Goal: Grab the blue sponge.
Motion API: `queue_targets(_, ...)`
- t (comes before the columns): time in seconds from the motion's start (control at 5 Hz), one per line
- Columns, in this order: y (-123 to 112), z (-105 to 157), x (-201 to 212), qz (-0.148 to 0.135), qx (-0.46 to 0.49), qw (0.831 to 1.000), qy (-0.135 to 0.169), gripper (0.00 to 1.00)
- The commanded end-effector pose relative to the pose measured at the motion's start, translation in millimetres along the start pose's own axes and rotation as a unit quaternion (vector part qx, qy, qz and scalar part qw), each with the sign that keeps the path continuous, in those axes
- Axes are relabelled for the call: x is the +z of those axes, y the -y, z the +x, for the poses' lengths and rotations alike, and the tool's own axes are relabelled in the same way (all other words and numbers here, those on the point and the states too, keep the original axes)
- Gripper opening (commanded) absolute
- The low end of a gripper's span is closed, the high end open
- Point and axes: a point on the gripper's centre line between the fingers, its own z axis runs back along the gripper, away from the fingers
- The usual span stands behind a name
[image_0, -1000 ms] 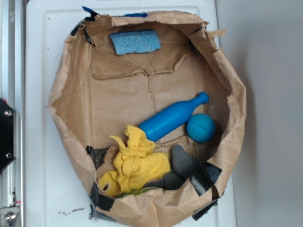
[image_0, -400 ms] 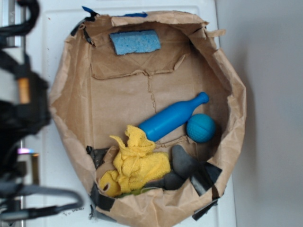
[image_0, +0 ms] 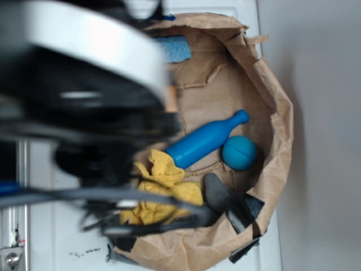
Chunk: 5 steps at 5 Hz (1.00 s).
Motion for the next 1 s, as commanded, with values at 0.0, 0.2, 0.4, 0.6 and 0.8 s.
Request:
queue_targets(0.0, -7, 19, 3, 0.023, -0.036, 0.999, 0.034, 1.0)
queue_targets(0.2, -7, 19, 3, 0.023, -0.036, 0.999, 0.034, 1.0)
queue_targets(0.4, -7, 19, 3, 0.023, -0.036, 0.999, 0.034, 1.0)
queue_targets(0.6, -7, 19, 3, 0.023, -0.036, 0.999, 0.034, 1.0)
queue_targets(0.8, -26, 22, -42, 0.064, -0.017, 0.998, 0.016, 1.0)
